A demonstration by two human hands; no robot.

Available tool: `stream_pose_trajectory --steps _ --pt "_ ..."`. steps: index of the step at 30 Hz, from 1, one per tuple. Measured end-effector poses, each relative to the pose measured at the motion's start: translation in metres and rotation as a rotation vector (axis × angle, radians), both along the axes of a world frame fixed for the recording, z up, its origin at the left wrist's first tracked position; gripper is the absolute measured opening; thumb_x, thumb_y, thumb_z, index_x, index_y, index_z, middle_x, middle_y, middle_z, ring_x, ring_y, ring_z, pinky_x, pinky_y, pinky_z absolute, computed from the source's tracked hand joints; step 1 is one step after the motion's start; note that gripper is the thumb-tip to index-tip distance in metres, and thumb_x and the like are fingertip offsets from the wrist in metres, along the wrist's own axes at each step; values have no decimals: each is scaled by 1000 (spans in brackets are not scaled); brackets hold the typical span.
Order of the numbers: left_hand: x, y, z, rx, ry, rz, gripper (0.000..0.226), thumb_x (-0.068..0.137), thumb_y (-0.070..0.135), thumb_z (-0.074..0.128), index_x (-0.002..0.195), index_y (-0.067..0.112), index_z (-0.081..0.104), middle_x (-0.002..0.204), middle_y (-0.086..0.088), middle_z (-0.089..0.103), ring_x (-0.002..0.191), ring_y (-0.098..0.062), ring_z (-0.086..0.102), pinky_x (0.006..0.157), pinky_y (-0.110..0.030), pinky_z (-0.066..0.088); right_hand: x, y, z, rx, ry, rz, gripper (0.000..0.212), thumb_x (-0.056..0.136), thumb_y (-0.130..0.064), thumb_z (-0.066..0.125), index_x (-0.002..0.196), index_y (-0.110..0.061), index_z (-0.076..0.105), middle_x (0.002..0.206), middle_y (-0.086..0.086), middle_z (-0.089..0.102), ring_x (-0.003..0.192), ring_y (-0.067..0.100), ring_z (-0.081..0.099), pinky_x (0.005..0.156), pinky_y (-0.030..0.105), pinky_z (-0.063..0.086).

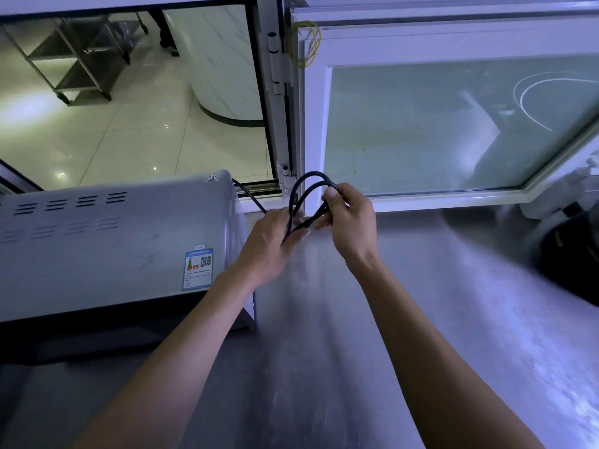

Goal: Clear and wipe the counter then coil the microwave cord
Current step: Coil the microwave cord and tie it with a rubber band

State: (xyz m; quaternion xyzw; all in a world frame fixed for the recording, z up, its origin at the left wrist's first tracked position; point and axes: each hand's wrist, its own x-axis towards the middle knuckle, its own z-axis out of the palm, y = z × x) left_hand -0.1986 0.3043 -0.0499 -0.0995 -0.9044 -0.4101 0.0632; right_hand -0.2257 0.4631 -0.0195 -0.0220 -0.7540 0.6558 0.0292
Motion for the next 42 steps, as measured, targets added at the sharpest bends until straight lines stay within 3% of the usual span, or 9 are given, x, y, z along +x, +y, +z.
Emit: stream_pose_trajectory --steps 4,8,16,21,24,28,32,36,42 --pt "-2 -1 0 49 -4 -12 19 103 26 49 115 18 61 95 7 60 90 -13 55 74 -30 42 -8 -5 -2 -190 -36 70 29 102 -24 52 80 -6 56 49 -11 54 48 8 58 74 52 56" --pt "-6 -4 3 149 -124 -8 17 104 26 45 110 29 61 98 11 68 85 0 59 66 -19 49 -12 -14 -3 -233 -70 35 29 101 -27 55 79 -9 59 48 -9 51 50 14 61 79 54 57" --pt "-12 -8 -1 225 -262 30 19 105 25 42 105 27 61 86 11 64 57 -2 48 55 -28 43 -13 -14 0 -115 -18 68 22 96 -32 60 89 -13 68 56 -6 61 69 25 75 83 57 58" --pt "-12 -10 -2 127 -322 14 22 106 29 40 89 29 54 72 23 58 53 2 48 53 -26 38 -11 -11 -3 -10 56 77 33 98 -31 59 131 -32 61 97 -17 70 60 19 69 79 41 60" --pt "-11 -12 -3 90 -345 7 22 106 31 40 89 29 53 74 19 58 55 -1 46 54 -27 40 -15 -11 -2 157 145 153 45 98 -34 59 141 -43 50 98 -20 66 61 14 59 74 35 58" --pt "-11 -19 -5 48 -376 -4 25 105 35 40 85 29 54 80 10 59 62 -9 46 58 -31 40 -21 -7 -2 256 188 171 34 99 -20 57 130 -34 64 87 0 58 61 19 54 62 43 54" --pt "-10 -24 -6 18 -372 -16 27 104 41 41 83 30 54 73 18 58 56 -6 44 56 -28 39 -24 -2 -4 261 221 184 12 94 -21 62 99 -26 71 72 -17 60 56 6 52 58 28 41" --pt "-10 -23 -4 57 -386 -39 19 104 42 43 91 34 55 84 20 62 61 -7 49 56 -35 51 -24 1 -5 303 267 163 7 94 -22 63 94 -22 70 66 -28 59 56 3 53 54 15 36" --pt "-13 -20 3 46 -370 -66 16 101 43 45 96 34 57 91 9 66 87 -20 58 73 -36 46 -26 7 -14 322 261 71 10 95 -27 60 89 -21 65 64 -5 55 61 26 49 51 45 47"
